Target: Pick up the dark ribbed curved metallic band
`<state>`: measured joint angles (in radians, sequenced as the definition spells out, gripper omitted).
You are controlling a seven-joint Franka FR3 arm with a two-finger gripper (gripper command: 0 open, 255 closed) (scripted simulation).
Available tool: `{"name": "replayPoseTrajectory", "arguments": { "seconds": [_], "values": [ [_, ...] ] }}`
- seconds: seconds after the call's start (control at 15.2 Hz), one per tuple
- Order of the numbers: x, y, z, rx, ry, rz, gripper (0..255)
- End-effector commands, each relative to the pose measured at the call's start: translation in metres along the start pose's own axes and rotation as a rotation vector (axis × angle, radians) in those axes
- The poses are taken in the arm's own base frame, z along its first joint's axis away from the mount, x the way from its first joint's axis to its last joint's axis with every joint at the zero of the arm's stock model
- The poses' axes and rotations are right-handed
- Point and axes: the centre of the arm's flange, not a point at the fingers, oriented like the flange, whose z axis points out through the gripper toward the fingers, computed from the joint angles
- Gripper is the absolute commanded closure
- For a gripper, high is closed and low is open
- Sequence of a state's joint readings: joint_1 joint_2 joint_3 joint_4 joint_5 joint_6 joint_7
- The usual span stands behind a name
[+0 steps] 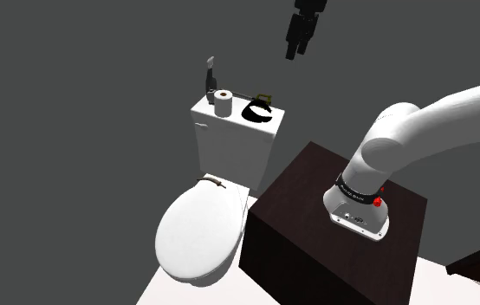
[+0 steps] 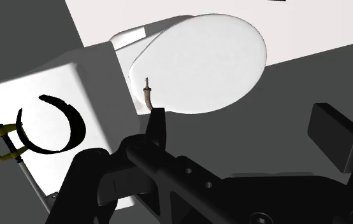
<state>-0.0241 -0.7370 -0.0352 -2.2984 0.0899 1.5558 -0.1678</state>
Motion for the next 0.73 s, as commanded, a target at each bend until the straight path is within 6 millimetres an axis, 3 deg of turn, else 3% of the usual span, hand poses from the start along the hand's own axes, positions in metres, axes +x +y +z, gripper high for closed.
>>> {"name": "replayPoseTrajectory", "arguments": {
  "seconds": [0.0,0.66],
  "values": [
    [0.0,0.0,0.0,0.0,0.0,0.0,0],
    [0.049,0.092,0.087,0.052,0.026,0.002,0]
  ]
}}
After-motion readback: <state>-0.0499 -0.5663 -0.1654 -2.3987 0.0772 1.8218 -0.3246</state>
